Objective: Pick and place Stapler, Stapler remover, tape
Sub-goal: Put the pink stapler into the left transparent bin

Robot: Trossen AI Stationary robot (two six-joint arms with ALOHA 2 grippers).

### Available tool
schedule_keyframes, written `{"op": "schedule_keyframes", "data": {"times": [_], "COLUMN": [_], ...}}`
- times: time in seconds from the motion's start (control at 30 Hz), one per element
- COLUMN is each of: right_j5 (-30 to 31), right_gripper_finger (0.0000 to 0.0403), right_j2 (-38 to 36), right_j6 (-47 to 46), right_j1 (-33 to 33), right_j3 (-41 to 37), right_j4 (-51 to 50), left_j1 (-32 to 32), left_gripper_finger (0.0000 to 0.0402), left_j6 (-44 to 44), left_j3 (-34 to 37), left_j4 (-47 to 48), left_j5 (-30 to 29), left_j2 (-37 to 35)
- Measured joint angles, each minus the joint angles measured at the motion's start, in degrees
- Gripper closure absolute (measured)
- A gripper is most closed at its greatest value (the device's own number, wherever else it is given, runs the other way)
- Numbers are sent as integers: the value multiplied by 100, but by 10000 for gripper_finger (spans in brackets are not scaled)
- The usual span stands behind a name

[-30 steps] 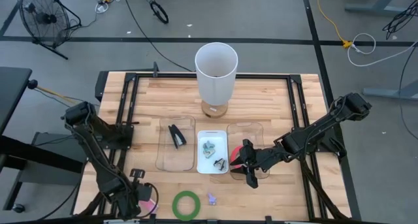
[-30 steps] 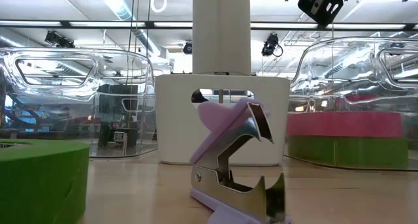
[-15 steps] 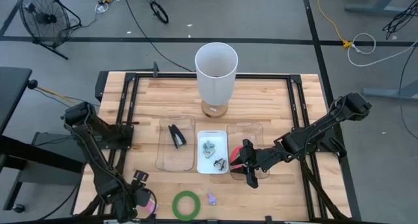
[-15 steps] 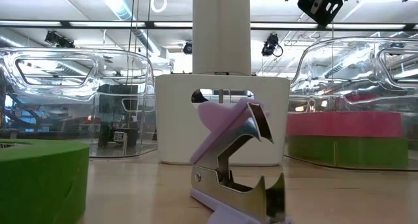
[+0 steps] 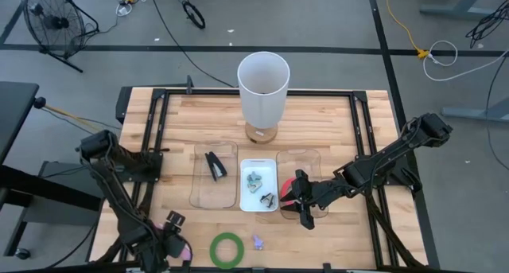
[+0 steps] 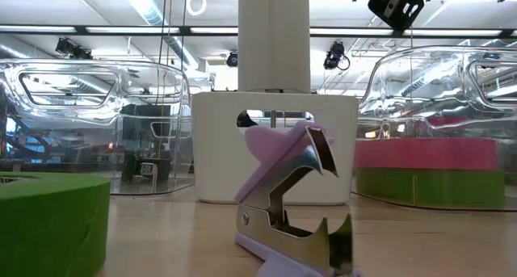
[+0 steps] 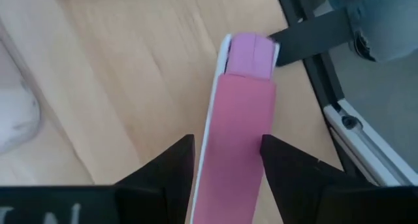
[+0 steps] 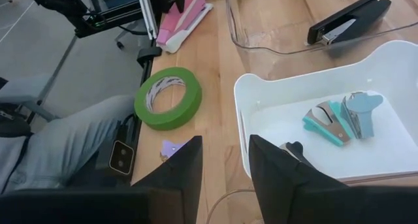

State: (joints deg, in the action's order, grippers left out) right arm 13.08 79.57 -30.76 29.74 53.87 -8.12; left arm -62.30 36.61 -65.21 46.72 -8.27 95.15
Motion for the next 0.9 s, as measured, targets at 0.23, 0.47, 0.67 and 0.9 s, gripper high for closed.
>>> {"op": "schedule_keyframes", "data": {"times": [0.23,0.47,0.67,0.9], "right_j5": [-1,-2,4,146], "right_gripper_finger": [280,280,280,280], "right_j2": [0,2,1,0], "right_j6": [1,2,2,94], "right_j1": [-1,0,0,-2], "right_j3": [0,0,0,0], "right_j4": [-1,-2,-2,-4], "left_j1": [-33,-17,1,105], "left_gripper_finger": [219,219,219,224], "left_j6": [-226,174,-30,-127], "left_j3": [2,-4,2,9], "left_j4": [-121,-212,-362,-112], "left_j5": [-102,594,781,530], "left_j2": [13,167,322,312]}}
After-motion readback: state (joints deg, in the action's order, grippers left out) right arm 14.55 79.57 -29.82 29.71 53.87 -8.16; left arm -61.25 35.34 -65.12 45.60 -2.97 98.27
